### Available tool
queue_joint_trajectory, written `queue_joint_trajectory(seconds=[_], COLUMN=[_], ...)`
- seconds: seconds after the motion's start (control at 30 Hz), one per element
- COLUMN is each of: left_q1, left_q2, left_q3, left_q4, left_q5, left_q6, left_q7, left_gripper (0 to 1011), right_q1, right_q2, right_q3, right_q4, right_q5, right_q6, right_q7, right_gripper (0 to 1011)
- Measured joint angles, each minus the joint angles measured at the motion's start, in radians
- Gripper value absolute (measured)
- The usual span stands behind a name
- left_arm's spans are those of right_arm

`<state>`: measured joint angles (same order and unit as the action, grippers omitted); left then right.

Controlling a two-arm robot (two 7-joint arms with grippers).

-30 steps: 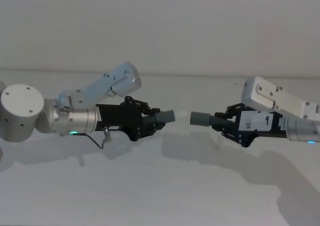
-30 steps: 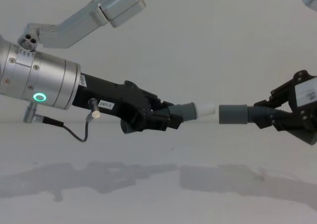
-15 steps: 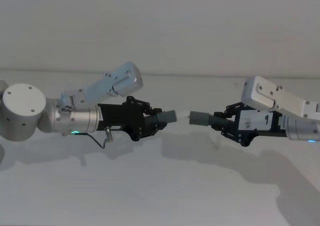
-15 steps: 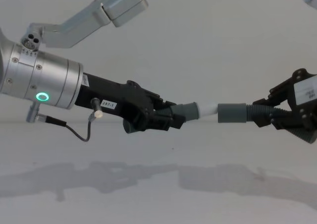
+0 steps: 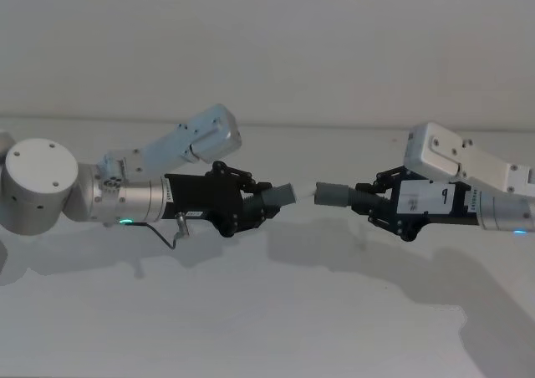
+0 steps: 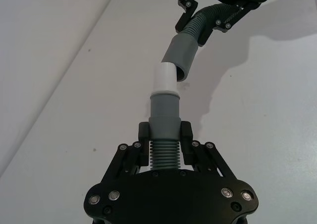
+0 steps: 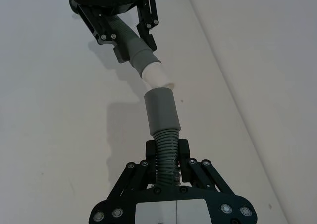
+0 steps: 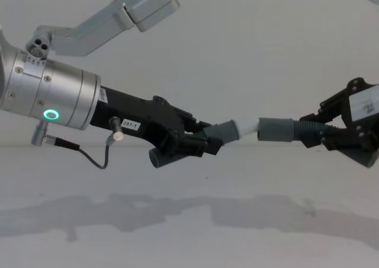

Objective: Use both hands to pick up one end of the pipe from the table, align the ends, and insert them.

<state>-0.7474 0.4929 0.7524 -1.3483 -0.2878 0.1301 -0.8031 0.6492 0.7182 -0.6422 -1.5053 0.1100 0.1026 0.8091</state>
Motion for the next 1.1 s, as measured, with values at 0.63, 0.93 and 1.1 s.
queue_joint_trajectory(seconds=[0.63,0.93,1.1], left_q1=[0.000,0.000,0.000], left_q2=[0.008,0.009,0.008], left_q3=[0.001,0.002,0.002], left_q4=[-0.010,-0.012,-0.012], left_q5=[-0.001,0.003,0.010], left_q6=[-0.010,-0.015,-0.015], left_q7=[-0.004,-0.004,-0.001], left_gripper=[356,356,356], right_q1=[0.015,0.022,0.024], right_q2=[-0.008,-0.012,-0.012], right_q3=[-0.004,-0.006,-0.006], right_q4=[0.016,0.026,0.028], right_q5=[0.015,0.021,0.024], right_q6=[0.002,0.007,0.009], right_q7=[0.004,0.004,0.004], right_gripper=[264,264,264])
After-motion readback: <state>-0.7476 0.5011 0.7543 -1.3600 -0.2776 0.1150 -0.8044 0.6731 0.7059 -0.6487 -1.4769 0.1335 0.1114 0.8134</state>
